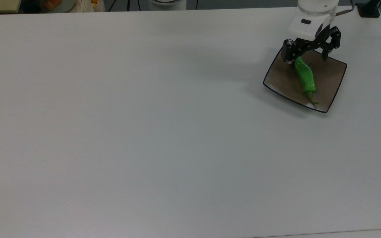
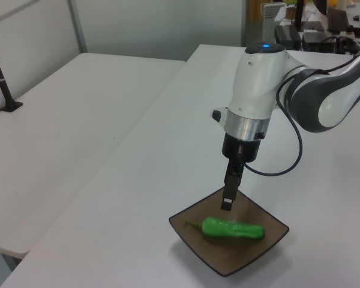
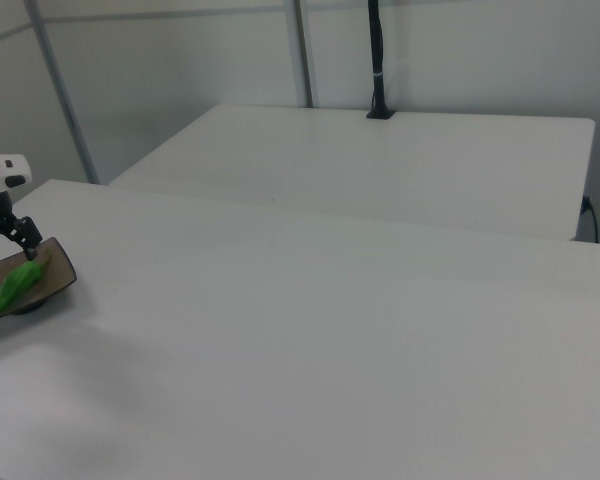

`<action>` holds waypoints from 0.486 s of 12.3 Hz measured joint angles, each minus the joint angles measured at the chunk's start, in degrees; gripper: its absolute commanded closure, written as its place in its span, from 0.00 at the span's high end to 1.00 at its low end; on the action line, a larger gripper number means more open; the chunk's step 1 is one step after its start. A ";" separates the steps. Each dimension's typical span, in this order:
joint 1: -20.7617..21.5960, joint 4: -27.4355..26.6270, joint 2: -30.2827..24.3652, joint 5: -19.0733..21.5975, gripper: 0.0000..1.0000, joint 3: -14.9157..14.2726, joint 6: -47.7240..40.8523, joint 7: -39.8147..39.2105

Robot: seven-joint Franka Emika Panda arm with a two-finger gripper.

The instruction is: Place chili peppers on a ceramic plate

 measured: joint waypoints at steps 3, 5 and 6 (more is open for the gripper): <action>-1.91 0.25 -2.09 -2.64 1.00 -0.82 -7.32 -4.06; -2.14 0.45 -3.68 -2.66 1.00 -3.47 -11.05 -7.11; -2.45 0.62 -5.11 -2.65 1.00 -5.94 -14.05 -8.90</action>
